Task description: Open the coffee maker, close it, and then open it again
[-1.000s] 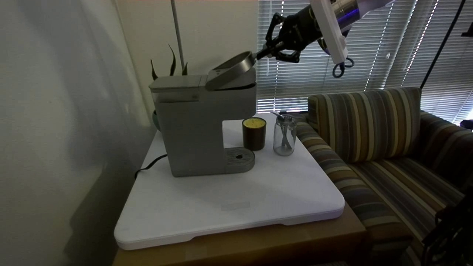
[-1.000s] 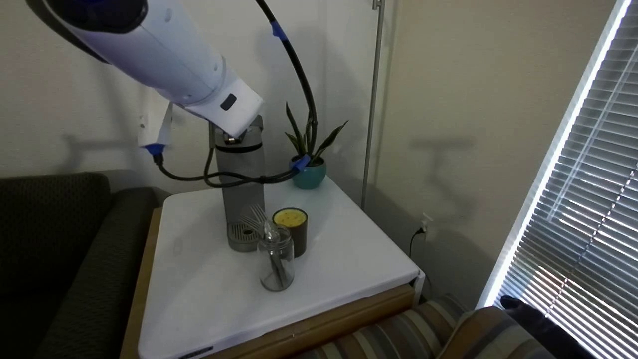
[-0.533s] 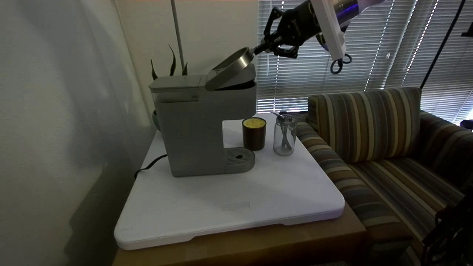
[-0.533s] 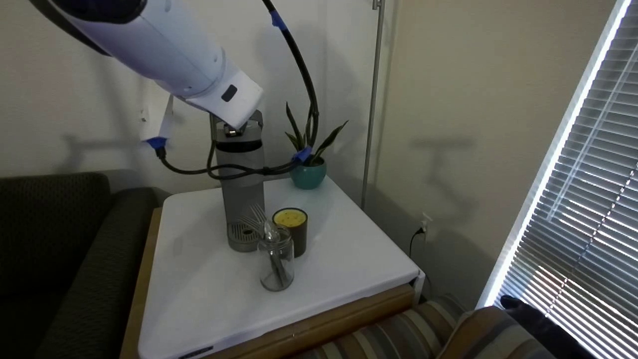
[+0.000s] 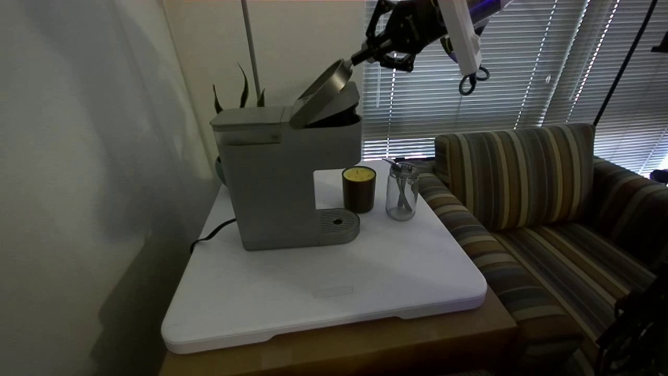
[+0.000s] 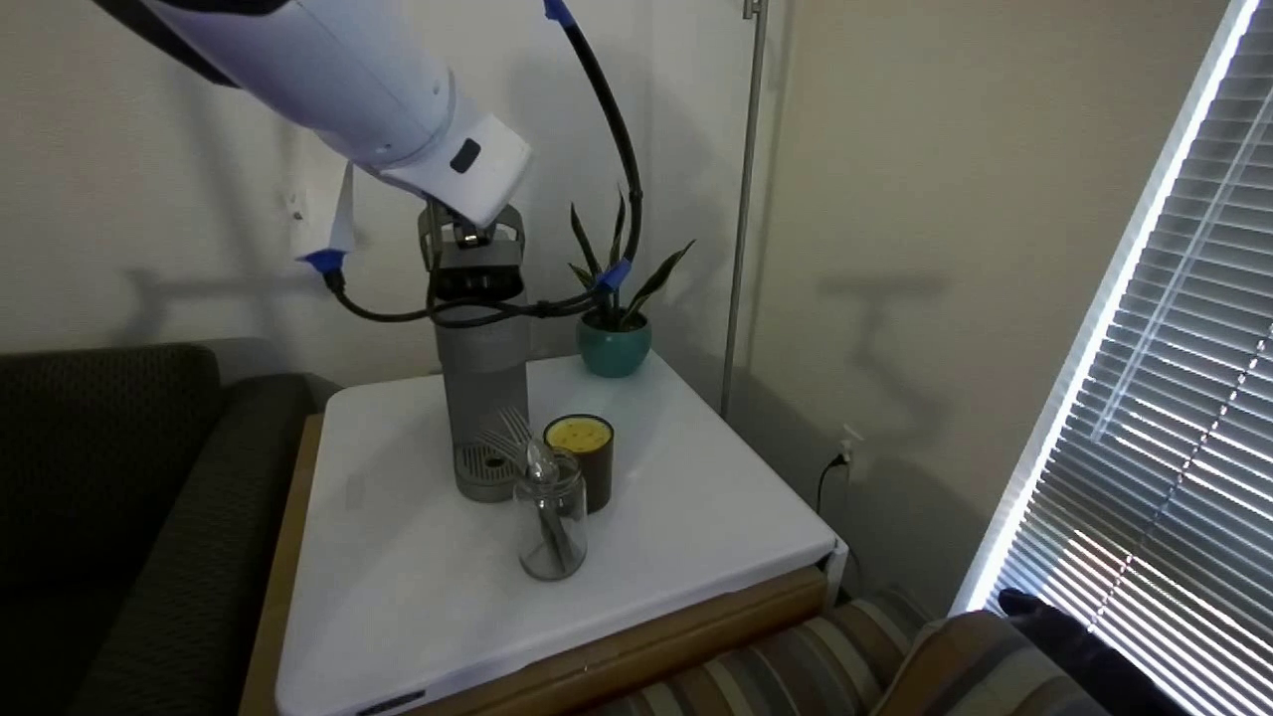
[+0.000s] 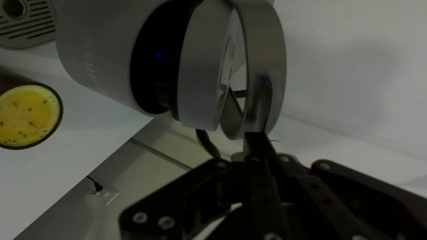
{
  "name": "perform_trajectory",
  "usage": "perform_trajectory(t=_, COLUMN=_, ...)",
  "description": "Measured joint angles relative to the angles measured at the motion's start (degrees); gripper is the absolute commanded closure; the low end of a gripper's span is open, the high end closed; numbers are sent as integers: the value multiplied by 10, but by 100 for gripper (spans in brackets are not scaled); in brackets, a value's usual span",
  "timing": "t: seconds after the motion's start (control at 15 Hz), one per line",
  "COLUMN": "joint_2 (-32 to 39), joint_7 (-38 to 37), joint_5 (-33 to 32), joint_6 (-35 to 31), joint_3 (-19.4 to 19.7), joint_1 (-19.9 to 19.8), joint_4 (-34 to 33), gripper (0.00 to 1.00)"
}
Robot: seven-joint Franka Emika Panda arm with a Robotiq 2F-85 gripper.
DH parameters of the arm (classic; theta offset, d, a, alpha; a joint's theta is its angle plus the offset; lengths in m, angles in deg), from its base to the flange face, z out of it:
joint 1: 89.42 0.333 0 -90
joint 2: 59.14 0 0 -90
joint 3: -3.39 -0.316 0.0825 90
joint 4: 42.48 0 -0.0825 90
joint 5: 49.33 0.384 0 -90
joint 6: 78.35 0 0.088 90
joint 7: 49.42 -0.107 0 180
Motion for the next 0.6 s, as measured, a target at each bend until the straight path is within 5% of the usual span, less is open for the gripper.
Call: perform_trajectory(t=0.6, joint_2=6, joint_7=0, joint_5=-5, joint_6=34, joint_3=-4, joint_1=11, joint_4=-34, gripper=100)
